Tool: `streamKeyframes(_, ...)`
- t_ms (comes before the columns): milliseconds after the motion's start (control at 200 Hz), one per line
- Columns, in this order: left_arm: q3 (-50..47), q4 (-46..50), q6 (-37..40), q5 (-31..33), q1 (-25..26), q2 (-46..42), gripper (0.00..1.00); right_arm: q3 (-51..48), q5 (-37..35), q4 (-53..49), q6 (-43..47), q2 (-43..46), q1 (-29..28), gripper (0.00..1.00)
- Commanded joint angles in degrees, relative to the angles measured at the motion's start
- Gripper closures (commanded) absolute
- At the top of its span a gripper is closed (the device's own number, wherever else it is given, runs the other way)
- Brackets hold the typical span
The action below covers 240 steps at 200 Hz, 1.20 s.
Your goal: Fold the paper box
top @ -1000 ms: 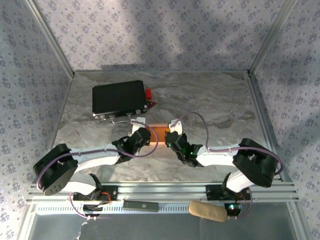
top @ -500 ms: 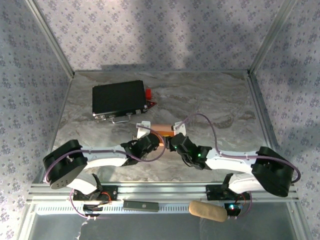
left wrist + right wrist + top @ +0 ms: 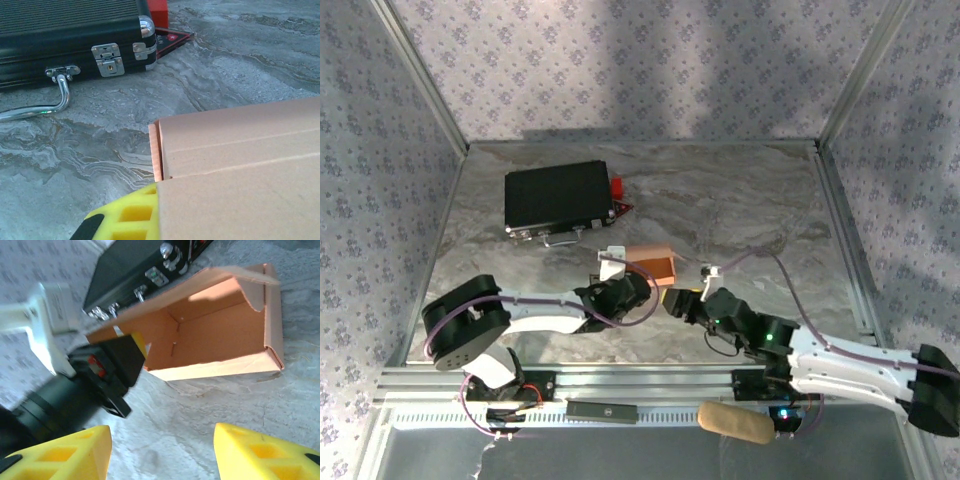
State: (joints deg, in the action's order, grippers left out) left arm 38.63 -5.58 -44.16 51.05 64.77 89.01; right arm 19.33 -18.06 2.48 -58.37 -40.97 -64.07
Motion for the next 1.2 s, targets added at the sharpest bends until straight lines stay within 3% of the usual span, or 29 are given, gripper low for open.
streamKeyframes(0,0.3,5.6,-2.7,-0.6,1.2,1.6,1.00,0.2,-4.2,-4.5,-13.6,5.4,-0.2,0.42)
streamKeyframes(190,0.7,6.8,-3.5,0.7,2.5,1.1,1.00,7.9,-4.7,-9.7,-25.3,1.0,1.8,0.37)
streamKeyframes(435,2.3,7.5,-4.2,0.9,3.5,2.9,1.00,11.6,1.8,0.7,-34.1,-13.5,5.5,0.41)
streamKeyframes(825,2.7,8.5,-4.6,1.8,4.3,3.1,1.00,13.8,9.4,8.7,-35.1,-24.1,14.2,0.53)
streamKeyframes(999,3.5,9.2,-4.4,1.6,4.5,3.5,1.00,14.0,12.3,10.2,-35.7,-27.8,15.4,0.68)
streamKeyframes(1049,3.7,9.7,-4.3,1.3,4.5,3.2,0.91,14.0,12.4,9.3,-36.2,-28.1,15.3,0.73)
streamKeyframes(1129,4.3,12.6,-5.3,1.2,5.1,1.9,0.60,13.4,11.6,8.3,-36.5,-28.0,15.3,0.77)
streamKeyframes(1194,5.5,17.6,-8.0,2.1,6.3,0.2,0.49,13.1,11.2,7.8,-36.2,-28.1,15.4,0.80)
